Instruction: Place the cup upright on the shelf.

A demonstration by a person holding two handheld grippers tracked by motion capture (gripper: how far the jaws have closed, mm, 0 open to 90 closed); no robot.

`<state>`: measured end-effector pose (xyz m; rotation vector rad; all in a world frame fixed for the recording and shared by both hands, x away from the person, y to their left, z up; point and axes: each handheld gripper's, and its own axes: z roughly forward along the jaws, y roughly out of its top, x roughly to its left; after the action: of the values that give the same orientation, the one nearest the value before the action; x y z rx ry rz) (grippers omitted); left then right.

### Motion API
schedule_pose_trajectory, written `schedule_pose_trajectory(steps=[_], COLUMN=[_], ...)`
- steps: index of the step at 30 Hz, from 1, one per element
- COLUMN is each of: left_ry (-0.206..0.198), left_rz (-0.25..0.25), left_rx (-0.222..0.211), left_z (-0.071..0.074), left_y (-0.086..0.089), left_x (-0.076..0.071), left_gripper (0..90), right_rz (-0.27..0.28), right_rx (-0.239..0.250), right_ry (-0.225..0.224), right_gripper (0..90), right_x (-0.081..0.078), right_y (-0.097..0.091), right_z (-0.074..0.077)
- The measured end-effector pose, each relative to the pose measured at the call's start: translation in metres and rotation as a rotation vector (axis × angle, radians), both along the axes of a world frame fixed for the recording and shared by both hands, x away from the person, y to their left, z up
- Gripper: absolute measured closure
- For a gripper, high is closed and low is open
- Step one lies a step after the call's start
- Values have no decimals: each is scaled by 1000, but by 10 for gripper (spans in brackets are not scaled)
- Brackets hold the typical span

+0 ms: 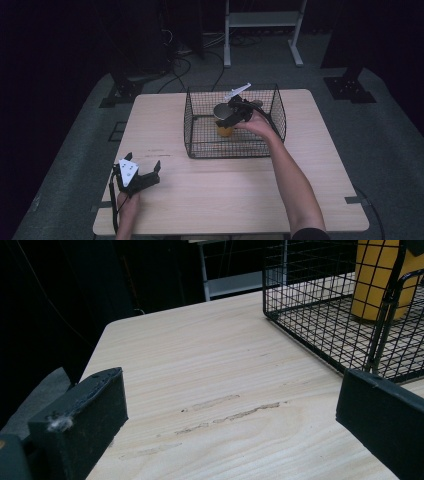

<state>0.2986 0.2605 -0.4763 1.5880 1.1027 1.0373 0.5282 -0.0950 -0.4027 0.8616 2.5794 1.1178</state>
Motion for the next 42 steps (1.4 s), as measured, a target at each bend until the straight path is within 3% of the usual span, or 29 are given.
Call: schedule_pose_trajectory(steps=[6,19,35,42], left_ry=[0,-4,-4,-6], left_rz=[0,-2,-3,-3], left_rx=[7,4,11,10], left_z=[0,0,0,0], left_y=[-1,0,-1,-1], left_x=[0,-1,-1,-1], left_gripper=[0,0,0,0], right_rz=[-15,-26,-2,2], right_rx=[48,100,97,127], right_ry=[-22,-44,-65,-74], right_gripper=[20,20,20,20], right_x=[-2,-9,-24,-29], right_y=[-8,-15,-19,-23], right_z=[7,22,35,44])
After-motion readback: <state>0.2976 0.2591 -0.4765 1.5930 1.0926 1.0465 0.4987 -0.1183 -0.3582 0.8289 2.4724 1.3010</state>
